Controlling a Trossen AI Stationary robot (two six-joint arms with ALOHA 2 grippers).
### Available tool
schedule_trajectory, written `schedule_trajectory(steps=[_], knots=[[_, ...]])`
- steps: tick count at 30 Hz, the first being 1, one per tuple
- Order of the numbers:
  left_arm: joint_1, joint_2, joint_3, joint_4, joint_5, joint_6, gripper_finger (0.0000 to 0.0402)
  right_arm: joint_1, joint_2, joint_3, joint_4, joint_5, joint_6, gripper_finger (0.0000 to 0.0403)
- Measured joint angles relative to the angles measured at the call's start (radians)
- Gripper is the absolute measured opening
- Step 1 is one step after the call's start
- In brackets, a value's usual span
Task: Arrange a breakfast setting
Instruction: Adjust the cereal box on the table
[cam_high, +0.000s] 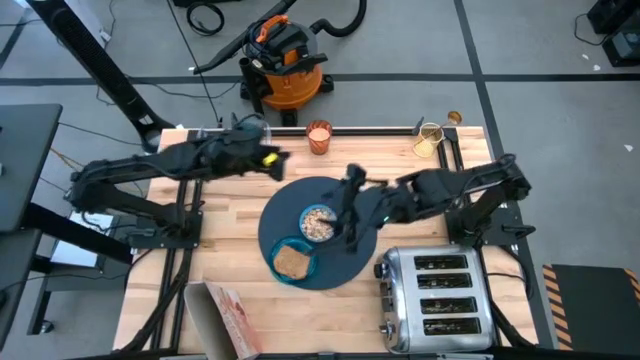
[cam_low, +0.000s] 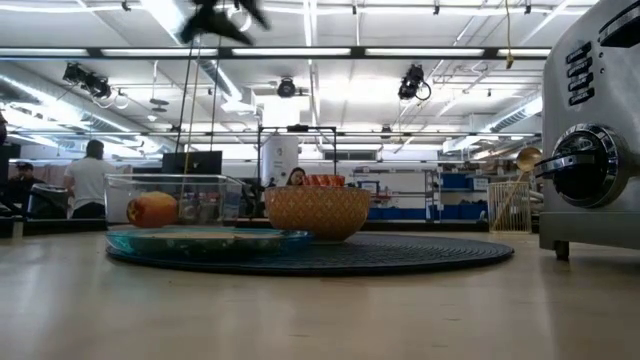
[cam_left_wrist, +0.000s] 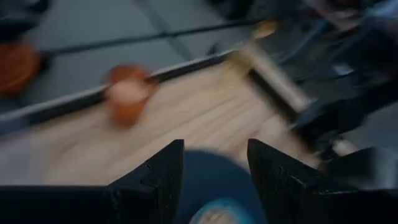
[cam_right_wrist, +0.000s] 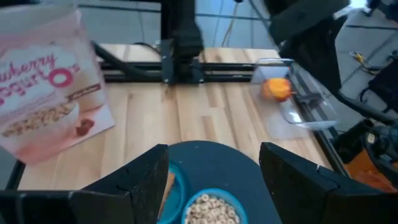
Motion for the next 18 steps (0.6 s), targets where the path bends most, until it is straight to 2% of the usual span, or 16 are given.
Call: schedule_trajectory(steps=[2, 4, 7, 11, 13, 15, 18], knots=[[0.000, 0.057, 0.000, 0.128, 0.018, 0.116, 0.0183, -0.005, -0.037, 0.000, -0.023, 0.001, 0.021, 0.0256], [0.007, 0.112, 0.000, 0.219, 0.001, 0.156, 0.0183, -0.007, -0.078, 0.000, -0.053, 0.000, 0.028, 0.0256], [0.040, 0.175, 0.000, 0.180, -0.107, 0.002, 0.0182, -0.008, -0.132, 0.000, -0.116, 0.000, 0.024, 0.0256], [0.091, 0.236, 0.000, -0.066, -0.305, -0.266, 0.0172, -0.016, -0.208, 0.000, -0.202, 0.000, -0.008, 0.0257], [0.114, 0.262, 0.000, -0.123, -0.344, -0.350, 0.0166, -0.025, -0.242, 0.000, -0.244, 0.000, -0.058, 0.0256], [0.129, 0.291, 0.000, -0.073, -0.347, -0.356, 0.0161, -0.041, -0.273, 0.000, -0.268, 0.000, -0.125, 0.0256], [0.131, 0.351, 0.000, 0.098, -0.395, -0.260, 0.0153, -0.072, -0.319, 0.000, -0.288, 0.000, -0.248, 0.0256]])
